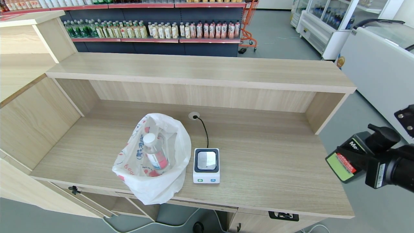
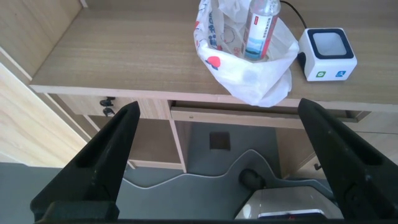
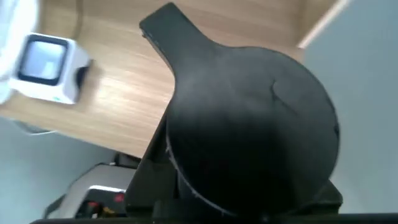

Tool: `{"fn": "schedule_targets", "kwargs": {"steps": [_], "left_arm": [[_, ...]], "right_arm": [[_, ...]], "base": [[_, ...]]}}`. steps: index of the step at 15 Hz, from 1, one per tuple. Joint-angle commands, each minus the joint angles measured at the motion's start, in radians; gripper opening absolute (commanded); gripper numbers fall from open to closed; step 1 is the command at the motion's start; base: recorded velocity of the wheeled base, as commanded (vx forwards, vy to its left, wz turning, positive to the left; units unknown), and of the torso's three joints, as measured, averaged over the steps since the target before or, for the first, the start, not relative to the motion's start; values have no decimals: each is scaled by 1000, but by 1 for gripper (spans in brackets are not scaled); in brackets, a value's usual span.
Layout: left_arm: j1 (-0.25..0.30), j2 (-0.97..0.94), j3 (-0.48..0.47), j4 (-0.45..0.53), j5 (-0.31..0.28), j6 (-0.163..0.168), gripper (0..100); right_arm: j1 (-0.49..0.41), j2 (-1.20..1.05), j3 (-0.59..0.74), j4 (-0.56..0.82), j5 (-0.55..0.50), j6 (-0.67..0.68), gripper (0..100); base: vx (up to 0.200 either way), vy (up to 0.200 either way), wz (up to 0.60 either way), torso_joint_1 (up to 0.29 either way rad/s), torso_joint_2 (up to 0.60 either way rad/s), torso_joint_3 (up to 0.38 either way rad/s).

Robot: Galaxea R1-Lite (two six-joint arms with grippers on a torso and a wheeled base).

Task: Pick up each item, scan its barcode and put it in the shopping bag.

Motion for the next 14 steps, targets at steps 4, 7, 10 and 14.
{"fn": "schedule_targets", "kwargs": {"steps": [4,7,10,14], "left_arm": [[0,0,0,0,0,-1,100],[0,0,0,0,0,-1,100],[0,0,0,0,0,-1,100],[0,0,0,0,0,1,100]], "right_arm": [[8,113,-50,-106,255,254,0],[8,264,-53,-272,402,302,0],[15,366,-89,-293,456,302,0],[47,399,-89,-318,496,303,0]], "base": [[0,0,0,0,0,0],[0,0,0,0,0,0],[0,0,0,0,0,0],[0,0,0,0,0,0]]}}
